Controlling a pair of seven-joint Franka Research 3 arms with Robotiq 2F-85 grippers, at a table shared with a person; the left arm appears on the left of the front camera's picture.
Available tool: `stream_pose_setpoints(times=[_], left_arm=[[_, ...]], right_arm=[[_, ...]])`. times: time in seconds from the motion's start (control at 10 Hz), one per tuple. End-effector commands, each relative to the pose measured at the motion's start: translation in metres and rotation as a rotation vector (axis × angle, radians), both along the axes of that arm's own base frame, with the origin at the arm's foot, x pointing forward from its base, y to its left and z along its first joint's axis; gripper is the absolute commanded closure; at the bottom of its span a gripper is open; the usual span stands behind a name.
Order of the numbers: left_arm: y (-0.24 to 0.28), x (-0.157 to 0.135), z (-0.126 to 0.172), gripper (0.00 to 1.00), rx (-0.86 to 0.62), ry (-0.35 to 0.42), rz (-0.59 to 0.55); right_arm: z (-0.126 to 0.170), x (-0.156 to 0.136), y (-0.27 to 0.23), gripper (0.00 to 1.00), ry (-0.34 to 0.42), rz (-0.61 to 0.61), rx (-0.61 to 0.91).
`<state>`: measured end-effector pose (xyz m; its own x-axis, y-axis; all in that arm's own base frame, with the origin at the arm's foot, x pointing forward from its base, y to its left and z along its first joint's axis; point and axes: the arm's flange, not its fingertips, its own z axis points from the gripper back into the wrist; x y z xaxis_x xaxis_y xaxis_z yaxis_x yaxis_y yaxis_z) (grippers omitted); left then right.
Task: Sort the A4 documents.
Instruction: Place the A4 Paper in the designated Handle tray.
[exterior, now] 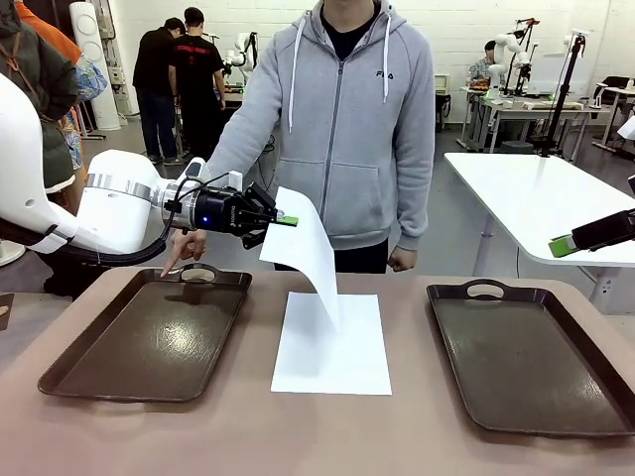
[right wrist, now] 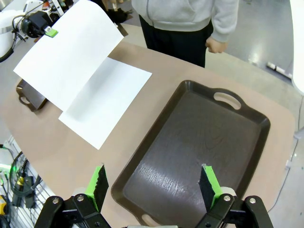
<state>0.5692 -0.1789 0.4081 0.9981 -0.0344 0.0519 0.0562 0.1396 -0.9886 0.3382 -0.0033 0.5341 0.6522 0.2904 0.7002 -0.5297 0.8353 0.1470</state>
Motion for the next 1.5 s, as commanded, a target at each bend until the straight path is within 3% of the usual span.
stream_pose_setpoints(times=[0.0, 0.2, 0.3, 0.5, 0.9, 1.4], left_arm=[[0.000, 0.000, 0.001, 1.00, -0.002, 0.011, 0.005], [0.000, 0.000, 0.000, 0.99, 0.000, 0.000, 0.000], [0.006, -0.006, 0.006, 0.99, 0.030, -0.062, -0.063], [0.032, -0.016, 0.009, 0.99, 0.118, -0.114, -0.128], [0.100, -0.028, -0.004, 0.99, 0.150, -0.047, -0.118], [0.165, -0.032, -0.032, 0.99, 0.268, -0.040, -0.100]], right_arm=[[-0.002, 0.001, 0.000, 0.00, 0.006, 0.009, 0.021], [-0.002, 0.001, 0.000, 0.00, 0.006, 0.009, 0.021], [-0.002, 0.001, 0.000, 0.00, 0.006, 0.009, 0.021], [-0.002, 0.001, 0.000, 0.00, 0.006, 0.009, 0.021], [-0.002, 0.001, 0.000, 0.00, 0.006, 0.009, 0.021], [-0.002, 0.001, 0.000, 0.00, 0.006, 0.009, 0.021]])
